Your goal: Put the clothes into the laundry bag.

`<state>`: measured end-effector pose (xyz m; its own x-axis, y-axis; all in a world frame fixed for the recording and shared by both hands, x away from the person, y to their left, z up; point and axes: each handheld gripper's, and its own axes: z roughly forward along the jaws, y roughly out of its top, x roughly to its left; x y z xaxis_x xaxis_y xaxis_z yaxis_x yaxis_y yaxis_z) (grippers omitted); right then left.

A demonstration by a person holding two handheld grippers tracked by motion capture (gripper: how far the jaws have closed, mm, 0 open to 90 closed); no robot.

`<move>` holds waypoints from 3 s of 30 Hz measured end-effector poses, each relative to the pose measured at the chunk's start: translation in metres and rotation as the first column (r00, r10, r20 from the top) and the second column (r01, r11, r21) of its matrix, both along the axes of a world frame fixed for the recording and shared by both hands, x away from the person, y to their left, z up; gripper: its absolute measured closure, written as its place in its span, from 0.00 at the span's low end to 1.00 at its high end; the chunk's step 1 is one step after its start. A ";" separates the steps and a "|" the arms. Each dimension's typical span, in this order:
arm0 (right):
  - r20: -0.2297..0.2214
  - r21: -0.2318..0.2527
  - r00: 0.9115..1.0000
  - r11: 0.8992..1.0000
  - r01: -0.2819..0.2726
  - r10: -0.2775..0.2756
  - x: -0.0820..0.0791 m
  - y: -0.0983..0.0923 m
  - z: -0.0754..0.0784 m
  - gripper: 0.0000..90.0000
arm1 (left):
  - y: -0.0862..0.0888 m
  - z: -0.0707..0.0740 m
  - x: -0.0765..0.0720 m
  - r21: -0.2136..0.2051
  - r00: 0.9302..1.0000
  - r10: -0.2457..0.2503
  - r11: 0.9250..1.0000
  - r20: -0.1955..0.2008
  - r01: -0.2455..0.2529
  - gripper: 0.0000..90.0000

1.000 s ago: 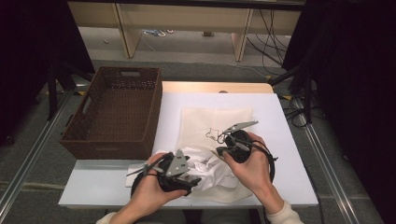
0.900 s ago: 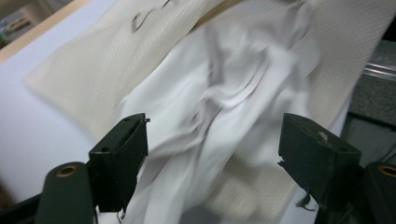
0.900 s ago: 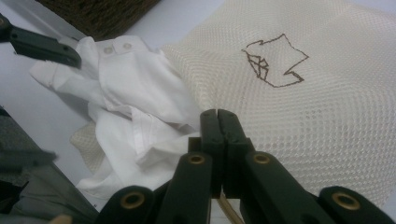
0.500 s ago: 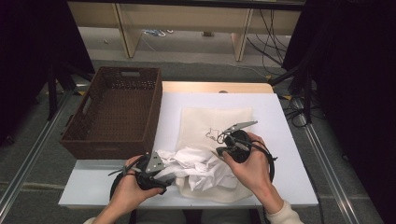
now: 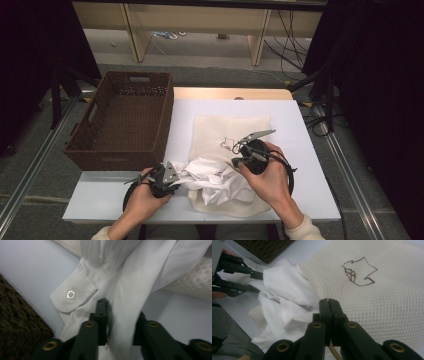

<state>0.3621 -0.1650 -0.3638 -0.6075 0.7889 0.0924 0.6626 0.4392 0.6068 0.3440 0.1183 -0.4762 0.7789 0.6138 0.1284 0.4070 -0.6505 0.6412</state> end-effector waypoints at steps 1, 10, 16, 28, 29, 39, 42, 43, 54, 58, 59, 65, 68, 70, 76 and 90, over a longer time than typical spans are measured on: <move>-0.002 -0.002 1.000 1.000 -0.001 0.001 0.000 0.000 0.000 1.00 | 0.000 0.003 -0.002 -0.039 0.999 0.030 0.999 -0.022 -0.031 0.91; -0.005 -0.003 1.000 1.000 -0.005 0.005 0.000 0.000 0.000 1.00 | -0.004 0.040 -0.019 -0.320 0.997 0.011 0.947 -0.081 -0.036 0.95; -0.009 -0.002 1.000 1.000 -0.001 0.001 0.000 0.001 -0.001 1.00 | -0.028 0.055 -0.028 -0.380 0.998 -0.043 0.925 -0.044 0.024 0.95; 0.010 -0.004 1.000 1.000 -0.009 0.009 -0.001 0.004 -0.002 1.00 | -0.092 0.039 -0.014 -0.303 0.989 -0.144 0.944 -0.031 0.128 0.94; 0.010 -0.004 1.000 1.000 -0.009 0.009 -0.001 0.004 -0.002 1.00 | -0.096 0.038 -0.011 -0.289 0.987 -0.155 0.947 -0.032 0.139 0.94; -0.005 0.009 1.000 1.000 0.006 -0.006 -0.004 0.003 0.001 1.00 | -0.128 0.022 0.015 -0.203 0.990 -0.141 0.969 0.012 0.141 0.92; -0.005 0.019 1.000 1.000 0.020 -0.020 -0.003 0.003 0.001 1.00 | -0.132 0.016 0.017 -0.235 0.994 -0.105 0.966 0.021 0.107 0.90; -0.009 0.017 1.000 1.000 0.014 -0.014 -0.003 0.003 0.001 1.00 | -0.131 0.016 0.018 -0.212 0.992 -0.128 0.969 0.019 0.129 0.89; -0.008 0.009 1.000 1.000 0.007 -0.007 -0.002 0.000 0.001 1.00 | -0.111 0.041 -0.014 -0.235 0.971 -0.232 0.942 0.055 0.239 0.41; -0.005 0.009 1.000 1.000 0.006 -0.006 -0.002 0.001 0.001 1.00 | -0.104 0.048 -0.025 -0.212 0.961 -0.268 0.937 0.069 0.276 0.34; -0.006 0.009 1.000 1.000 0.006 -0.006 -0.002 0.001 0.001 1.00 | -0.103 0.048 -0.028 -0.214 0.960 -0.270 0.936 0.074 0.280 0.33; -0.023 0.003 1.000 1.000 -0.001 0.001 -0.002 0.001 0.001 1.00 | -0.108 0.036 -0.033 -0.112 0.943 -0.326 0.936 0.074 0.332 0.40; -0.012 0.002 1.000 1.000 -0.001 0.001 -0.002 0.000 0.001 1.00 | -0.116 0.025 -0.031 -0.073 0.938 -0.341 0.935 0.068 0.346 0.44; -0.009 0.003 1.000 1.000 0.000 0.000 -0.001 0.000 0.001 1.00 | -0.122 0.018 -0.028 -0.043 0.936 -0.346 0.936 0.061 0.349 0.46; -0.010 0.003 1.000 1.000 -0.001 0.001 -0.001 0.001 0.000 1.00 | -0.130 0.010 -0.021 0.001 0.942 -0.327 0.945 0.075 0.328 0.59; -0.012 0.033 1.000 0.999 -0.003 0.004 -0.004 0.004 0.002 1.00 | -0.136 0.027 -0.006 -0.169 0.976 -0.199 0.963 0.086 0.211 0.91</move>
<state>0.3581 -0.1611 -0.3623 -0.6090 0.7832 0.1253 0.6683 0.4216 0.6128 0.3376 -0.0176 -0.4490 0.8837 0.4595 0.0893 0.2285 -0.5900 0.7744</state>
